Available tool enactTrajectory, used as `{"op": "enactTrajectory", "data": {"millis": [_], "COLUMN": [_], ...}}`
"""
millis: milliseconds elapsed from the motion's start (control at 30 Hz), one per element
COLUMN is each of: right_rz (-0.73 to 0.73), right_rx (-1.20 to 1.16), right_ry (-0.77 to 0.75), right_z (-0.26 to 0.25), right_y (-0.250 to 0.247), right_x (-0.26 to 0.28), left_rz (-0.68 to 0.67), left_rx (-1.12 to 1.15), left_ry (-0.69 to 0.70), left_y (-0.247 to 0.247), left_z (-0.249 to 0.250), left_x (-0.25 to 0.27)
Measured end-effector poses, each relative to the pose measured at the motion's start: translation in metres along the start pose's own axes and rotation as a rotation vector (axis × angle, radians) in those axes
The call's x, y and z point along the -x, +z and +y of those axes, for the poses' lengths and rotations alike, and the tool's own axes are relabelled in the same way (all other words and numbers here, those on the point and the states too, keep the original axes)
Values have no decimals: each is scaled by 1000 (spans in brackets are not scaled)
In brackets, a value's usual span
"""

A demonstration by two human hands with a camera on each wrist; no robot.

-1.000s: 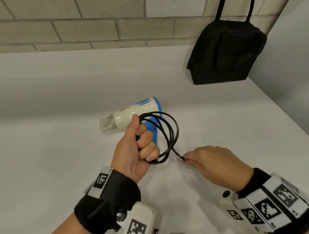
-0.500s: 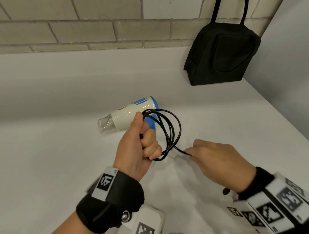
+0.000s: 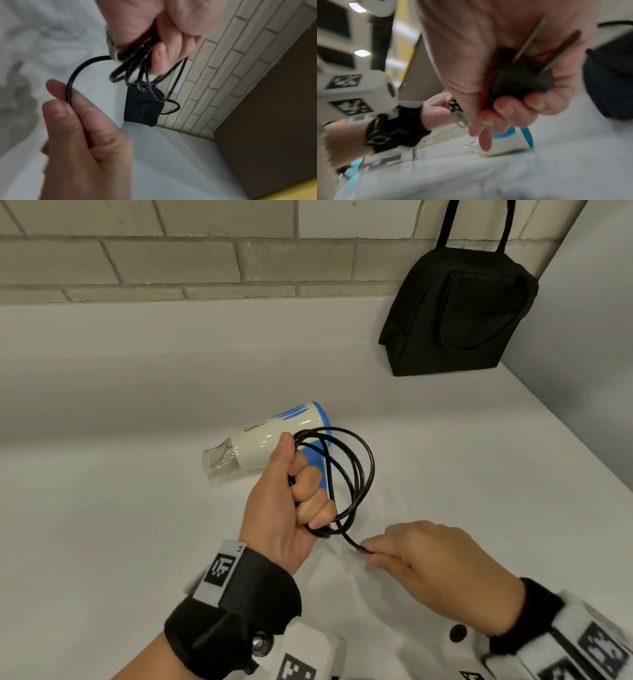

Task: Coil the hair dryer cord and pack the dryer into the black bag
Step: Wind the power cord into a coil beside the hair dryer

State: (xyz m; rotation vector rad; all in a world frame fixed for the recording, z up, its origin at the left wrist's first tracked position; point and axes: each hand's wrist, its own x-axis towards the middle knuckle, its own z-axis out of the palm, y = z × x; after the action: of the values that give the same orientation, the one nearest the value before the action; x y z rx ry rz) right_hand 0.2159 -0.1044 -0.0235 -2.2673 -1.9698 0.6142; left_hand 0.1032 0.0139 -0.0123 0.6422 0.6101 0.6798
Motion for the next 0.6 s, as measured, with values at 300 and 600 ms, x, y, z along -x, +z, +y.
{"op": "enactTrajectory", "data": {"millis": [300, 600], "right_rz": [219, 287], "right_rx": [440, 243], "right_ry": [-419, -512], "right_z": [-27, -5], "right_y": [-69, -85], "right_x": [14, -24], "left_rz": [-268, -448], "left_rx": [-980, -790], "left_ry": [233, -36], "left_y": [18, 6], "left_z": [-18, 6], "left_x": [13, 8]}}
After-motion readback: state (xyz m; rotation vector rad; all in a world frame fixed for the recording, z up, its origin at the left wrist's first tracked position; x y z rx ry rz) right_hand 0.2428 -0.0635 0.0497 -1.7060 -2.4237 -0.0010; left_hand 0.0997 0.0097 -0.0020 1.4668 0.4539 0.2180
